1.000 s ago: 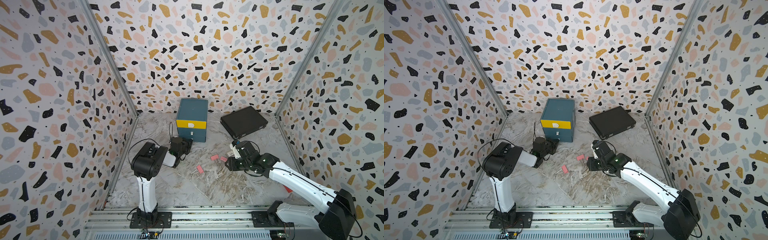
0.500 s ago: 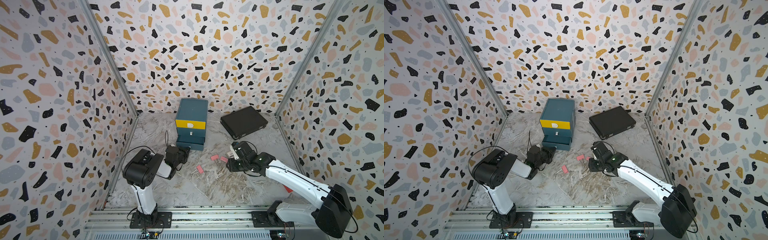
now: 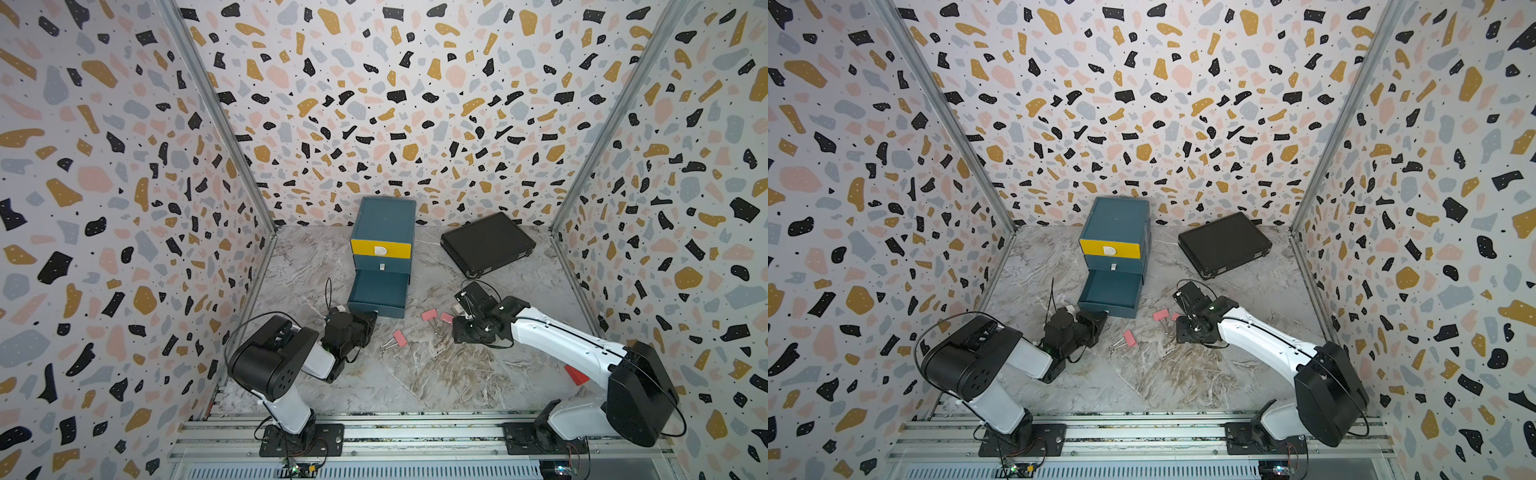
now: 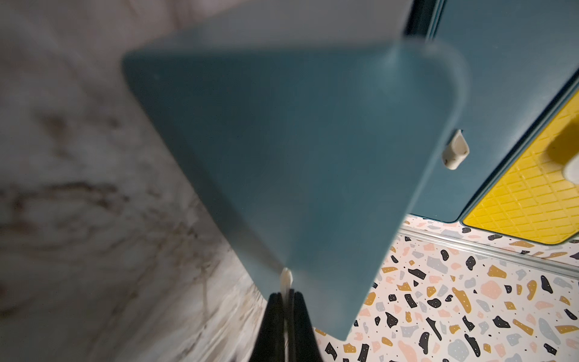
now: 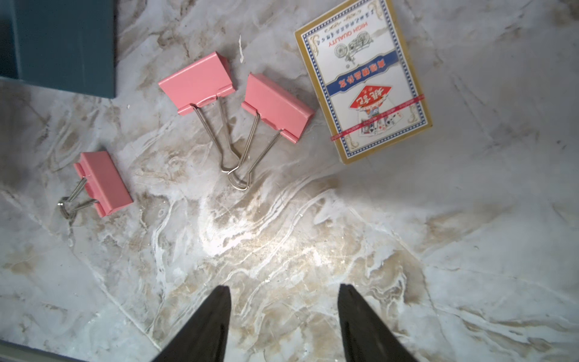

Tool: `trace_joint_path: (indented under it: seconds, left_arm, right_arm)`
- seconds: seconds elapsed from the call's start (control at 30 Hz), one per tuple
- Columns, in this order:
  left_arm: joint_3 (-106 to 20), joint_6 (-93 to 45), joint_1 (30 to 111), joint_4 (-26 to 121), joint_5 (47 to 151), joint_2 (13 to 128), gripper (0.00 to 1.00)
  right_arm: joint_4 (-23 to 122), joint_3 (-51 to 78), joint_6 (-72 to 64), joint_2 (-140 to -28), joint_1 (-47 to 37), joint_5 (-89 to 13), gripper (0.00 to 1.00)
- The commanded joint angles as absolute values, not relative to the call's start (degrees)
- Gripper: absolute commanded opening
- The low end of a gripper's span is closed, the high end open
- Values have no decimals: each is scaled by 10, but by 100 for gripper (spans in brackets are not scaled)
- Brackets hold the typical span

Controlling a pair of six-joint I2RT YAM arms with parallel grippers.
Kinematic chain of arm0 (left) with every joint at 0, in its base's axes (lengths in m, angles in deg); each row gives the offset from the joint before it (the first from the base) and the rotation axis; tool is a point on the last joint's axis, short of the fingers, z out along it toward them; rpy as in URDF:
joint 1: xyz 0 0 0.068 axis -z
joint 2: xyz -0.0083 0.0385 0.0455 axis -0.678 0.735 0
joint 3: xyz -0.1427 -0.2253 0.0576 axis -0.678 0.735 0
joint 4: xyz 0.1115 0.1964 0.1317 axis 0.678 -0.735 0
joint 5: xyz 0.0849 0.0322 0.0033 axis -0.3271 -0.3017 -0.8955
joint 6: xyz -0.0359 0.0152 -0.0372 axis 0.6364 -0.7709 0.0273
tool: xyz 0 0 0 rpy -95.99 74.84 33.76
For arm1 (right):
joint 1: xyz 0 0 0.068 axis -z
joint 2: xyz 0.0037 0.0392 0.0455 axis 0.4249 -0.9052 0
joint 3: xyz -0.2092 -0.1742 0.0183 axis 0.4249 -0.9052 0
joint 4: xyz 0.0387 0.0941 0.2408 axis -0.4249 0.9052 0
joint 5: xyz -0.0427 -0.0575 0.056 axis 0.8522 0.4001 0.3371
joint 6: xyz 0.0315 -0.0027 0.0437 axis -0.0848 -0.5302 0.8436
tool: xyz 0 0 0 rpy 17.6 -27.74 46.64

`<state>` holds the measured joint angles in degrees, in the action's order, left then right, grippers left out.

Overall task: Put the binder clips in the drawer according to color
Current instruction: Open the drawer in the storage box, then pick up the binder clip at the center of the board.

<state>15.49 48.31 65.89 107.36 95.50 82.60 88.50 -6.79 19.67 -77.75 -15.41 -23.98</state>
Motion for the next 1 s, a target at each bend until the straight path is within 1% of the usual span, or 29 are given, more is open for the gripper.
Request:
trace_joint_path:
  seconds: [0.0,0.07,0.1,0.17,0.23,0.27,0.37,0.47,0.63,0.8,0.97]
  left_arm:
    - [160,473,663,1058,944,797,0]
    - [159,466,664,1027,942,774,0]
    - [159,462,664,1009,943,761,5]
    - [155,449,664,951,942,723,25]
    - [147,435,664,876,941,677,39]
    - [139,424,664,824,940,649,45]
    - [110,385,665,669,932,562,55]
    - [84,355,665,542,924,481,57]
    - [51,311,663,395,915,394,56]
    - [21,268,663,301,924,350,56]
    - [2,234,663,239,925,314,56]
  right_arm:
    - [901,-38,236,-799,-152,-217,64]
    - [899,-24,256,-819,-152,-209,67]
    - [899,-18,266,-828,-152,-205,69]
    - [900,-2,292,-848,-152,-193,75]
    - [900,12,317,-871,-151,-179,82]
    - [900,21,328,-885,-150,-177,84]
    - [903,53,344,-926,-143,-182,85]
    - [906,73,363,-961,-135,-186,84]
    - [907,93,391,-997,-127,-180,83]
    - [904,117,383,-1028,-116,-177,84]
    - [899,134,369,-1053,-111,-184,85]
